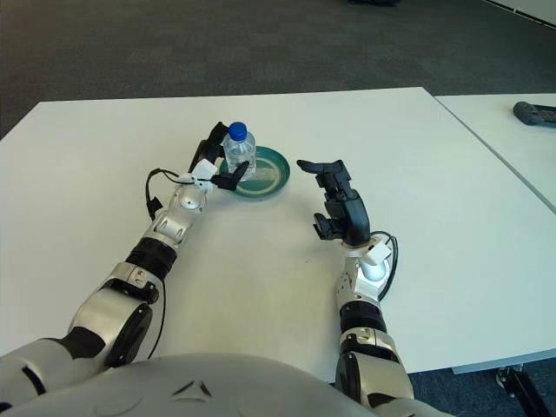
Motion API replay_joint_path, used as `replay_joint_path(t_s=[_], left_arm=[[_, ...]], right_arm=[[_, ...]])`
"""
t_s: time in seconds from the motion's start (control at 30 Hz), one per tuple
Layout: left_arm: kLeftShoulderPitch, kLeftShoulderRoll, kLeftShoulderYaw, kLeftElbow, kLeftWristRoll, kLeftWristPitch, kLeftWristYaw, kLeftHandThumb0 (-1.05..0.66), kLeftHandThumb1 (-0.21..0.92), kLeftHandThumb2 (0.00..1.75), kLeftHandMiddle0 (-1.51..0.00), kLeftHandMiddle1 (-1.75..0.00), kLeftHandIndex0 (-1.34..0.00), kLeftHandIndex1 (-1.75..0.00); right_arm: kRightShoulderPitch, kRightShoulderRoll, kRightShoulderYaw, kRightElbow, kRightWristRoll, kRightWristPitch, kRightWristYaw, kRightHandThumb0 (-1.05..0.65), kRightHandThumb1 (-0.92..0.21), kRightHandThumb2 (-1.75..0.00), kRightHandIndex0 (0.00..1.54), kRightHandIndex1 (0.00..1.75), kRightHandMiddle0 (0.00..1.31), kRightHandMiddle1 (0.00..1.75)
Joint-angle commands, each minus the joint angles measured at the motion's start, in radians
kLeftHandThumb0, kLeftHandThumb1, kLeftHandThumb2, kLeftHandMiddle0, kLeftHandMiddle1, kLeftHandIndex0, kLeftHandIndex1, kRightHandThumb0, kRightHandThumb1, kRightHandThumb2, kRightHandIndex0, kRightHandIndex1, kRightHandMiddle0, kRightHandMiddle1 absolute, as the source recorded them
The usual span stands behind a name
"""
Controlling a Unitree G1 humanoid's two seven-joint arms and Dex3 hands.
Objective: Put the bottle into the plate.
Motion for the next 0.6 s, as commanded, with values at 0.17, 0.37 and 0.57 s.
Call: replay_joint_path(t_s=[0.17, 0.37, 0.57], left_arm=[[-0.109, -0.016, 0.023, 0.066, -0.030, 0.026, -0.021, -0.46, 0.34, 1.29, -1.18, -1.75, -0.59, -1.75], [-0.132, -0.024, 0.035, 0.117, -0.042, 0.033, -0.026, -0.46, 0.34, 1.28, -1.18, -1.75, -0.58, -1.75], [-0.150, -0.028, 0.044, 0.159, -0.060, 0.033, -0.027, -0.46, 0.34, 1.28, -1.18, -1.75, -0.58, -1.75]], right_arm=[[0.250, 0.109, -0.013, 0.145, 0.088, 0.010, 0.001, -0.70, -0.92, -0.58, 0.43, 0.91, 0.14, 1.17], [0.232, 0.098, -0.062, 0.197, 0.102, -0.006, -0.010, -0.73, -0.92, -0.64, 0.40, 0.93, 0.11, 1.17], [0.230, 0.120, -0.075, 0.196, 0.106, -0.027, -0.010, -0.74, -0.92, -0.65, 0.40, 0.95, 0.09, 1.17]])
